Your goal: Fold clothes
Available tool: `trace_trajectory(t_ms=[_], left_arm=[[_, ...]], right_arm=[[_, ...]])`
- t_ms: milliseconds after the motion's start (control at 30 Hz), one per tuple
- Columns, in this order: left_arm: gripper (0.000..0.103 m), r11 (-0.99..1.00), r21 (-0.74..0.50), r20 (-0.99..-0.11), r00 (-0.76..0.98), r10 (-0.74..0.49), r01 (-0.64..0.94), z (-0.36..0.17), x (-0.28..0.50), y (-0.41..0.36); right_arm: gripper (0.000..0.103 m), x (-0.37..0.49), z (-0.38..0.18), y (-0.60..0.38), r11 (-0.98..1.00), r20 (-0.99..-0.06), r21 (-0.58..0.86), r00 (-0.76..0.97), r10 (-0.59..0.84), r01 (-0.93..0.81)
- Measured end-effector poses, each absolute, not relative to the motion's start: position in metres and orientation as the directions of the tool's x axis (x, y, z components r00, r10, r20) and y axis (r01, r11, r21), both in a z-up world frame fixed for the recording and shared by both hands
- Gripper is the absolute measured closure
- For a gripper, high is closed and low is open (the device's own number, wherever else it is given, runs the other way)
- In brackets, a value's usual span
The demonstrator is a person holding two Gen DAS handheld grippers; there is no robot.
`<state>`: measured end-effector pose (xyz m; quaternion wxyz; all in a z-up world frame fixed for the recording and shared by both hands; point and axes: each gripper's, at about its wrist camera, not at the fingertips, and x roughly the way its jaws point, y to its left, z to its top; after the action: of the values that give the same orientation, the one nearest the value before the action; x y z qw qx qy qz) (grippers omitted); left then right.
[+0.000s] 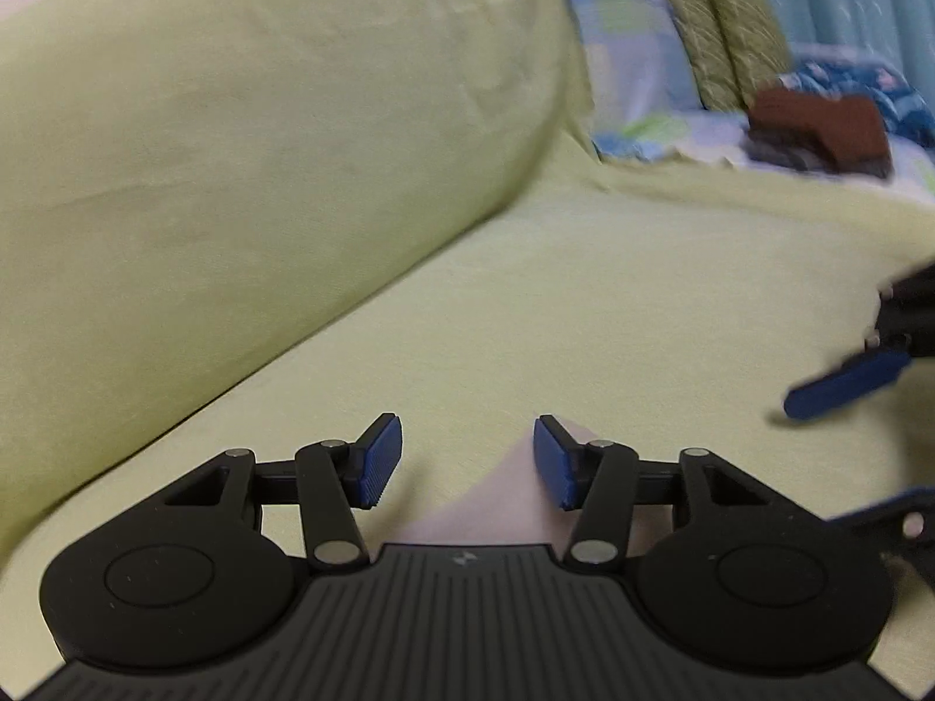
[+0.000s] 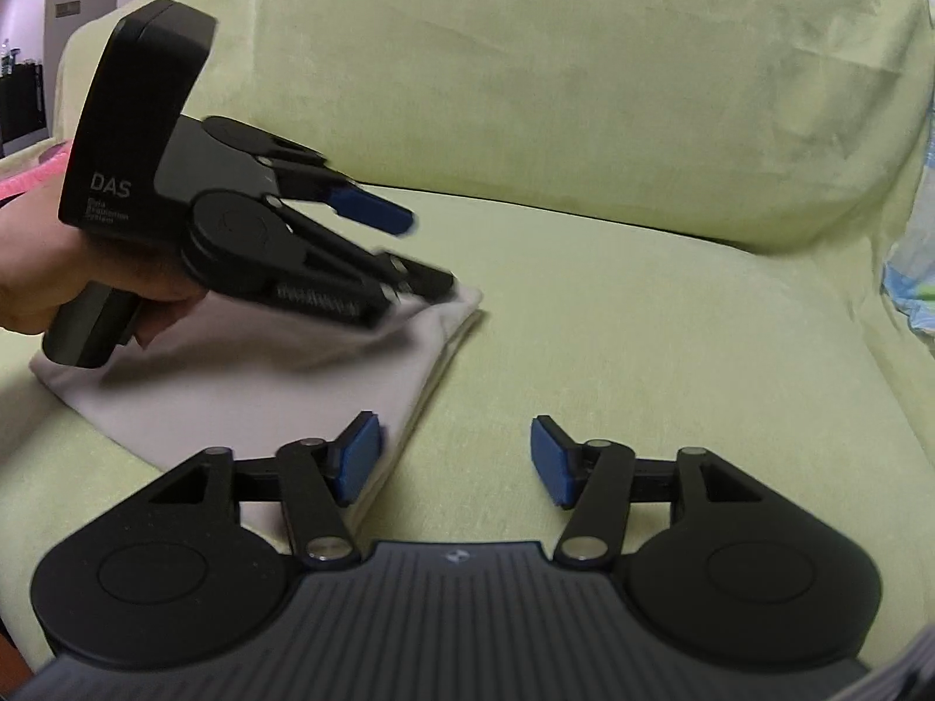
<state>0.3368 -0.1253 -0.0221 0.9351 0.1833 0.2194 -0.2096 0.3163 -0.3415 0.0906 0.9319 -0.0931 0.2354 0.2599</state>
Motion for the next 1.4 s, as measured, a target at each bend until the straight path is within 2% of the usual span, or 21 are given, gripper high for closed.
trace_trajectory(t_ms=[100, 200, 367, 467, 567, 700, 867, 1000, 1200, 1400], left_arm=[[0.047, 0.797, 0.226, -0.531, 0.757, -0.382, 0.56, -0.021, 0.333, -0.126], [0.047, 0.758, 0.256, -0.56, 0.731, -0.389, 0.6, -0.031, 0.33, -0.135], [0.045, 0.77, 0.292, -0.541, 0.762, -0.357, 0.568, -0.041, 0.337, -0.142], [0.046, 0.801, 0.274, -0.525, 0.78, -0.34, 0.533, -0.034, 0.337, -0.136], [0.046, 0.792, 0.246, -0.527, 0.763, -0.375, 0.559, -0.026, 0.332, -0.131], [0.046, 0.776, 0.308, -0.543, 0.771, -0.331, 0.55, -0.04, 0.336, -0.138], [0.045, 0.83, 0.327, -0.531, 0.814, -0.235, 0.452, -0.038, 0.349, -0.126], [0.046, 0.857, 0.316, -0.514, 0.833, -0.205, 0.406, -0.034, 0.353, -0.116], [0.047, 0.87, 0.231, -0.49, 0.824, -0.283, 0.436, -0.021, 0.355, -0.108], [0.047, 0.829, 0.27, -0.545, 0.787, -0.288, 0.49, -0.035, 0.352, -0.123]], right_arm=[[0.049, 0.315, 0.091, -0.341, 0.852, -0.492, -0.048, 0.755, 0.434, -0.521], [0.049, 0.311, 0.091, -0.339, 0.854, -0.495, -0.054, 0.757, 0.427, -0.517], [0.049, 0.308, 0.091, -0.34, 0.856, -0.494, -0.049, 0.758, 0.427, -0.514], [0.049, 0.306, 0.091, -0.34, 0.855, -0.492, -0.048, 0.757, 0.429, -0.516], [0.049, 0.305, 0.091, -0.34, 0.855, -0.491, -0.048, 0.758, 0.43, -0.516], [0.049, 0.302, 0.09, -0.34, 0.856, -0.489, -0.048, 0.759, 0.43, -0.515], [0.048, 0.31, 0.089, -0.345, 0.858, -0.49, -0.031, 0.757, 0.433, -0.512], [0.048, 0.308, 0.089, -0.343, 0.86, -0.491, -0.03, 0.757, 0.431, -0.509], [0.047, 0.31, 0.09, -0.344, 0.861, -0.49, -0.026, 0.757, 0.433, -0.509], [0.046, 0.31, 0.089, -0.345, 0.862, -0.49, -0.022, 0.757, 0.433, -0.507]])
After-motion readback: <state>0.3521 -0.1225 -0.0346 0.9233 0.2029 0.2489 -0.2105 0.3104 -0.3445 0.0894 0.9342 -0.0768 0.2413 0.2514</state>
